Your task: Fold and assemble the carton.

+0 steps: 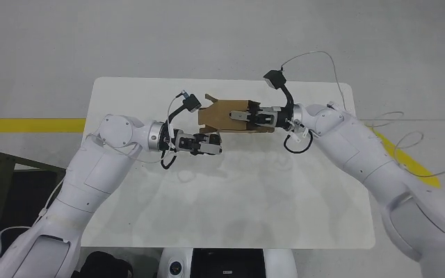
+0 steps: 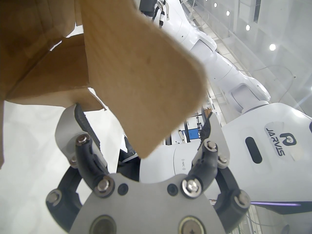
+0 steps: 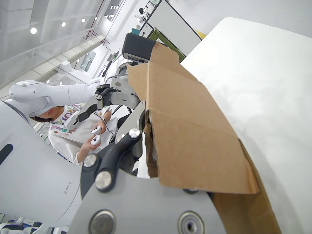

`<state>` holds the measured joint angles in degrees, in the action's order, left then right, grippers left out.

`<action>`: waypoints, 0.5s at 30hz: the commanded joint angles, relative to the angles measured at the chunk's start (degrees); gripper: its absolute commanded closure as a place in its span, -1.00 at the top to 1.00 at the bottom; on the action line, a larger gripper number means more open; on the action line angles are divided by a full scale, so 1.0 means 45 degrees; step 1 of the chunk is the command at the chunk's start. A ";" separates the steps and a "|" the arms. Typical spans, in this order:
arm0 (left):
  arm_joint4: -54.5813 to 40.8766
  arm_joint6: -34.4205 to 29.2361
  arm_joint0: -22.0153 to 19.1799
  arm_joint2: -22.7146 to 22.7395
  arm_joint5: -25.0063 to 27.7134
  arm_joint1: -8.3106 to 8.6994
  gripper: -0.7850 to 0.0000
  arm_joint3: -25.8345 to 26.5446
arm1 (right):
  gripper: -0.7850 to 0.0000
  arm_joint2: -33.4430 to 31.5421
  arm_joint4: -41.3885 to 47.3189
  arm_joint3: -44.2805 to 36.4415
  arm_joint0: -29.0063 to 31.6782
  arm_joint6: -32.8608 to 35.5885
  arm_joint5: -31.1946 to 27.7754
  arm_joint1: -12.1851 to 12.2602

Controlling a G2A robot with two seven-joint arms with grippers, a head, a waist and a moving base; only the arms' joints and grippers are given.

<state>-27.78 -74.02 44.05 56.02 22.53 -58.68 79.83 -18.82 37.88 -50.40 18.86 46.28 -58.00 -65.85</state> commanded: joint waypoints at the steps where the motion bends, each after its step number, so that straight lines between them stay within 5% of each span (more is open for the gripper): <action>1: -0.0010 -0.0020 -0.0015 0.0019 0.0004 -0.0007 1.00 -0.0031 | -1.00 -0.0049 -0.0047 0.0004 0.0061 0.0000 0.0000 -0.0056; 15: -0.0108 -0.0092 -0.0078 0.0155 0.0001 -0.0057 1.00 -0.0139 | -1.00 0.0077 0.0023 -0.0094 0.0286 0.0001 0.0000 -0.0242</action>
<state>-28.26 -74.37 43.69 56.70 22.56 -58.93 79.17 -18.46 37.90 -50.97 20.13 46.29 -58.00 -66.94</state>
